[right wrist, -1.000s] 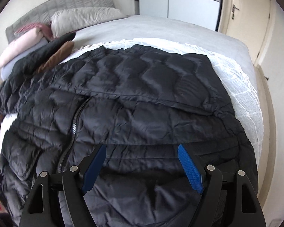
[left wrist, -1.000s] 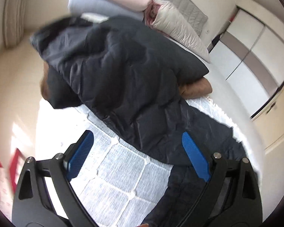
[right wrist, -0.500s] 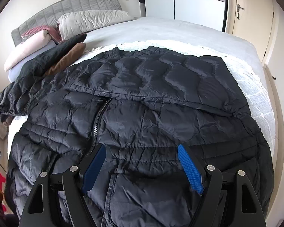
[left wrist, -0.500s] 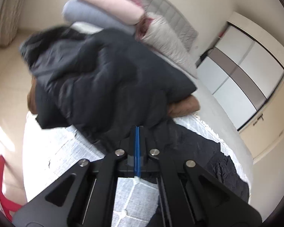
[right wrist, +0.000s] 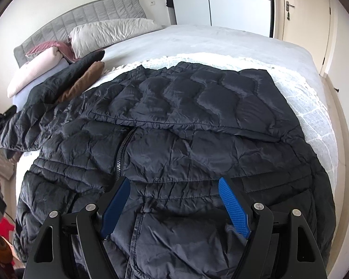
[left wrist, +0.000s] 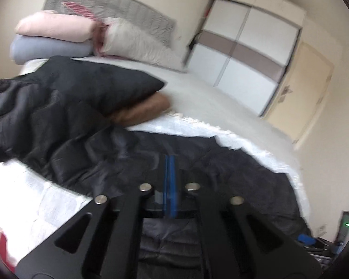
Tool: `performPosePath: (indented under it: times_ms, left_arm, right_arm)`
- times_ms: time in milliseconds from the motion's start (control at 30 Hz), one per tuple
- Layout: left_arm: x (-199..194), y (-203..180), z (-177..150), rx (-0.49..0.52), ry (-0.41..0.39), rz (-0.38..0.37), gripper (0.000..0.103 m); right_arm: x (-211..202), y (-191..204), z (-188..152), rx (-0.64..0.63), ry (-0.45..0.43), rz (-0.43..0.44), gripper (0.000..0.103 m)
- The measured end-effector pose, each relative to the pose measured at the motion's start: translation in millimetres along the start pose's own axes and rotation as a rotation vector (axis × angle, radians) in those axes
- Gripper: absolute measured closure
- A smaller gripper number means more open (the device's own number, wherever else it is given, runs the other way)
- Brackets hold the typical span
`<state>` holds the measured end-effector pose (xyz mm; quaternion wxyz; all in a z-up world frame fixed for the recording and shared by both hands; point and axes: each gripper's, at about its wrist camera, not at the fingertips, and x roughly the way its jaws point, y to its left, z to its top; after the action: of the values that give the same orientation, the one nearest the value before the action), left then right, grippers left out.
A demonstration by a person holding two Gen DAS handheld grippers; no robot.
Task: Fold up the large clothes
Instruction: 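Grasp the jacket sleeve with the left tool and lift it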
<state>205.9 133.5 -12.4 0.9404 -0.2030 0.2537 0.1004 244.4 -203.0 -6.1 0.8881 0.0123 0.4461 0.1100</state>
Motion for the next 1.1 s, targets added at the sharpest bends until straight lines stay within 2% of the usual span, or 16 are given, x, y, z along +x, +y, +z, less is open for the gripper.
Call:
performPosePath:
  times_ms: [33, 67, 100, 200, 300, 367, 467, 600, 700, 733, 800, 867, 900, 1000, 1100]
  left_arm:
    - [-2, 2, 2, -0.004, 0.003, 0.062, 0.053]
    - [-4, 6, 6, -0.017, -0.007, 0.124, 0.029]
    - [-11, 17, 11, -0.047, -0.043, 0.213, 0.025]
    - [-24, 56, 24, -0.148, -0.096, 0.377, 0.023]
    - [-30, 113, 29, -0.317, -0.074, 0.464, 0.022]
    - [-32, 143, 28, -0.396, -0.070, 0.488, 0.022]
    - [-33, 186, 27, -0.473, -0.105, 0.523, 0.022]
    - [-30, 235, 25, -0.595, -0.137, 0.492, 0.022]
    - [-26, 251, 24, -0.631, -0.190, 0.440, 0.030]
    - [-24, 255, 25, -0.624, -0.206, 0.414, 0.036]
    - [-21, 258, 26, -0.606, -0.230, 0.361, 0.053]
    - [-22, 263, 27, -0.600, -0.256, 0.348, 0.088]
    - [-25, 264, 27, -0.599, -0.268, 0.339, 0.094]
    - [-36, 259, 31, -0.563, -0.303, 0.285, 0.099]
    - [-45, 237, 46, -0.456, -0.330, 0.225, 0.100]
  right_arm:
    - [0, 0, 0, 0.002, 0.001, 0.003, 0.024]
    - [0, 0, 0, 0.002, 0.001, 0.005, 0.024]
    - [1, 1, 1, -0.001, 0.003, 0.005, 0.024]
    - [4, 4, 2, -0.012, 0.006, 0.003, 0.024]
    - [8, 8, 3, -0.013, 0.015, 0.014, 0.024]
    - [9, 11, 4, -0.011, 0.021, 0.028, 0.024]
    - [10, 16, 3, -0.025, 0.023, 0.030, 0.024]
    - [12, 20, 2, -0.042, 0.029, 0.013, 0.024]
    - [18, 22, 1, -0.044, 0.043, 0.009, 0.024]
    - [19, 23, 0, -0.047, 0.048, 0.006, 0.024]
    - [24, 26, -1, -0.058, 0.059, -0.005, 0.024]
    - [28, 30, -1, -0.070, 0.067, -0.013, 0.024]
    - [29, 31, -1, -0.076, 0.070, -0.016, 0.024]
    - [31, 34, -2, -0.089, 0.071, -0.021, 0.024]
    - [29, 35, -1, -0.086, 0.063, -0.016, 0.024]
